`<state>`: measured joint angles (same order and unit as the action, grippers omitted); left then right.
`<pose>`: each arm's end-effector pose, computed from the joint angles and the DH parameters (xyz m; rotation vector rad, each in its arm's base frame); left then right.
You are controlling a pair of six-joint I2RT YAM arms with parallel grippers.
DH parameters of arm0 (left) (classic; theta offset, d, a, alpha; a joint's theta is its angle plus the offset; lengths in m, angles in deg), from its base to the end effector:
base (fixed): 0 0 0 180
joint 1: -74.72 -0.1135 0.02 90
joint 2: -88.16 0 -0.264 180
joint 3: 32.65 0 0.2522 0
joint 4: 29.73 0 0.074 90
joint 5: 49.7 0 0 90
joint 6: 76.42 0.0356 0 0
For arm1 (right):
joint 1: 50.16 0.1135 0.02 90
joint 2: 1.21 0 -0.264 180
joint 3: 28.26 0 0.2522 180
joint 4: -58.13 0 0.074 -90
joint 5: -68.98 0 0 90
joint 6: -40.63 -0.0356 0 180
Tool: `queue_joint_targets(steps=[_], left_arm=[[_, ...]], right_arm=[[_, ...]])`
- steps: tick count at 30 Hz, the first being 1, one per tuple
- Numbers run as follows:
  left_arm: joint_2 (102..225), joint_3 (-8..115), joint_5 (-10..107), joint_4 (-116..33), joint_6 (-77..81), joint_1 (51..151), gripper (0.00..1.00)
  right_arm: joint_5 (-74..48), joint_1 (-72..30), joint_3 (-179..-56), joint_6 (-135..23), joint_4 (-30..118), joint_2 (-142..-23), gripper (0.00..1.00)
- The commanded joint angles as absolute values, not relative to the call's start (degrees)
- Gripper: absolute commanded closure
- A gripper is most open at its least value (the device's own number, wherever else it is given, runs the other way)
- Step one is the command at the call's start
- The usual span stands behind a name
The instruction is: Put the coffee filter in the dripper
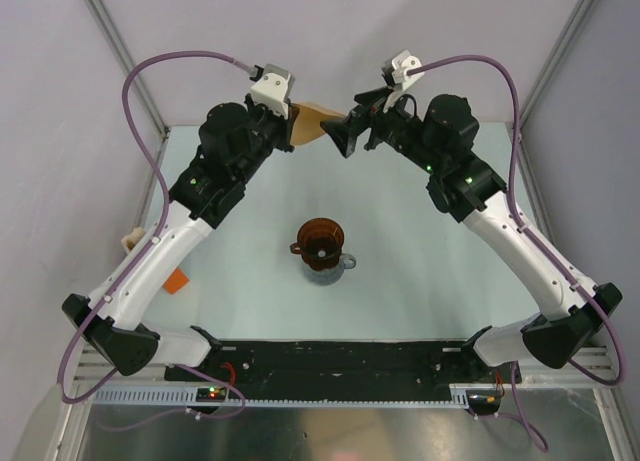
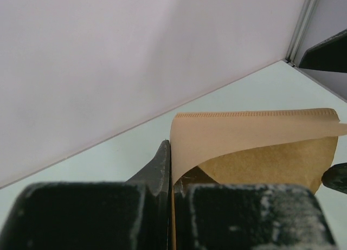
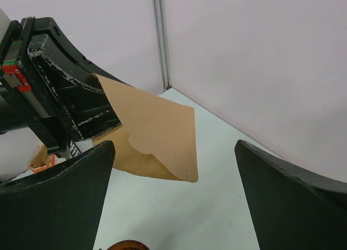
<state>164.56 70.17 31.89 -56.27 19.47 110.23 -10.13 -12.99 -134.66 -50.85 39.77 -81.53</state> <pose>0.2415 -0.1659 0.4821 0.4489 1.5151 -0.2900 0.2430 0.1927 0.4993 -0.6017 1.3468 0.6874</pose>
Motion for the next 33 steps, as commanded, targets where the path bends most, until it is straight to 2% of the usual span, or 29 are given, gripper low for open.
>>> queue_joint_targets(steps=[1,8,12,18,27,33], left_arm=[[163.8,71.9,32.6,-54.0,18.5,110.7,1.0],[163.8,72.0,34.0,-53.7,16.9,110.8,1.0],[163.4,71.8,34.5,-53.2,16.6,110.8,1.0],[162.7,69.9,33.5,-51.5,17.7,111.5,1.0],[160.6,65.1,31.3,-45.8,23.1,113.9,1.0],[160.3,65.0,31.2,-44.8,23.7,114.2,1.0]], right_arm=[[-8.1,-12.7,-134.0,-49.7,42.1,-80.3,0.01],[-13.2,-11.0,-134.4,-45.7,41.1,-81.3,0.01],[-17.8,-11.0,-136.1,-46.8,39.4,-82.7,0.06],[-17.0,-10.8,-136.0,-50.6,40.5,-82.4,0.12],[-17.5,-11.8,-138.7,-59.0,38.8,-83.8,0.13],[-17.7,-12.1,-139.3,-58.5,36.1,-84.8,0.22]])
